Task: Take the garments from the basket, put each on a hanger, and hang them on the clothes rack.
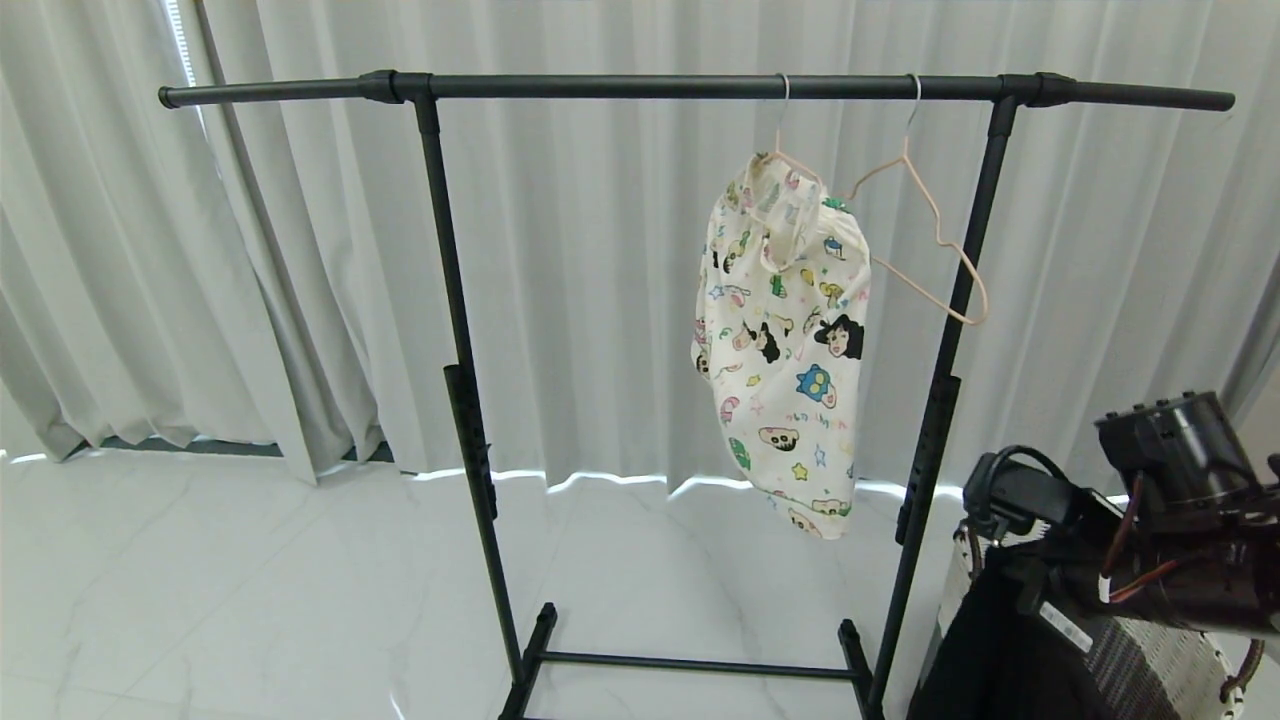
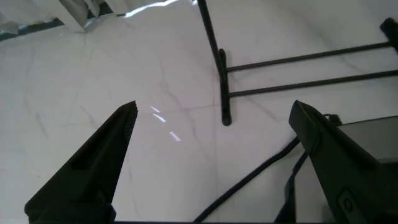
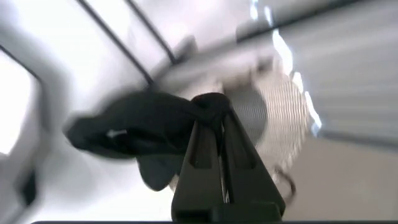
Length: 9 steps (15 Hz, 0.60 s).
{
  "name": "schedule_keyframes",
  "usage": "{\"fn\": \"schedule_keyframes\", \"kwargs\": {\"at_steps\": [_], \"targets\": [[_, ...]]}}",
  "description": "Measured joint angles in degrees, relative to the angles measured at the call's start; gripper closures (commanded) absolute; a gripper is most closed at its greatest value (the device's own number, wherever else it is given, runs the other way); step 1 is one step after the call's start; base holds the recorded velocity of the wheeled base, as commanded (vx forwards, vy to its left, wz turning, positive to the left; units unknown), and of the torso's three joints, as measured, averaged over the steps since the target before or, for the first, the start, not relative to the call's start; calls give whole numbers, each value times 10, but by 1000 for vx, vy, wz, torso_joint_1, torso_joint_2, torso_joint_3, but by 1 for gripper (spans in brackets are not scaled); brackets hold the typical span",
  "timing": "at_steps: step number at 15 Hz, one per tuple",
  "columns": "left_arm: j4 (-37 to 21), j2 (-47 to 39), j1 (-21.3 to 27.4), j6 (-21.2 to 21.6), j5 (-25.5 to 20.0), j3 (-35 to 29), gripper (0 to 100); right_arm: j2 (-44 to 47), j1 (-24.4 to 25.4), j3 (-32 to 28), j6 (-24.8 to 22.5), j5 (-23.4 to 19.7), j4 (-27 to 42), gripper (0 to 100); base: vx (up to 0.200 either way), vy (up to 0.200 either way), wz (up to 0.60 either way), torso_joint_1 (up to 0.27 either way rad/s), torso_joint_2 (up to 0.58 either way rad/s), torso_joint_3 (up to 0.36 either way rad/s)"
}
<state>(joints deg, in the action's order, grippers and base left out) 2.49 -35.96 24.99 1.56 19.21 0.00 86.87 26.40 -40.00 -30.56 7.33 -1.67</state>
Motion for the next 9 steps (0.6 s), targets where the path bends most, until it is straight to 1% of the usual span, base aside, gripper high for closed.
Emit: {"fn": "schedule_keyframes", "kwargs": {"at_steps": [2, 4, 6, 9], "targets": [[-1, 20, 7, 22, -10, 0, 0, -8, 79, -83, 67, 0, 55, 100, 0, 0, 0, 0, 0, 0], [-1, 40, 15, 31, -13, 0, 0, -7, 145, -144, 109, 0, 82, 100, 0, 0, 0, 0, 0, 0], [-1, 60, 19, 34, -18, 0, 0, 1, 191, -193, 133, 0, 88, 100, 0, 0, 0, 0, 0, 0], [0, 95, 24, 37, -59, 0, 0, 14, 227, -234, 142, 0, 89, 100, 0, 0, 0, 0, 0, 0]]}}
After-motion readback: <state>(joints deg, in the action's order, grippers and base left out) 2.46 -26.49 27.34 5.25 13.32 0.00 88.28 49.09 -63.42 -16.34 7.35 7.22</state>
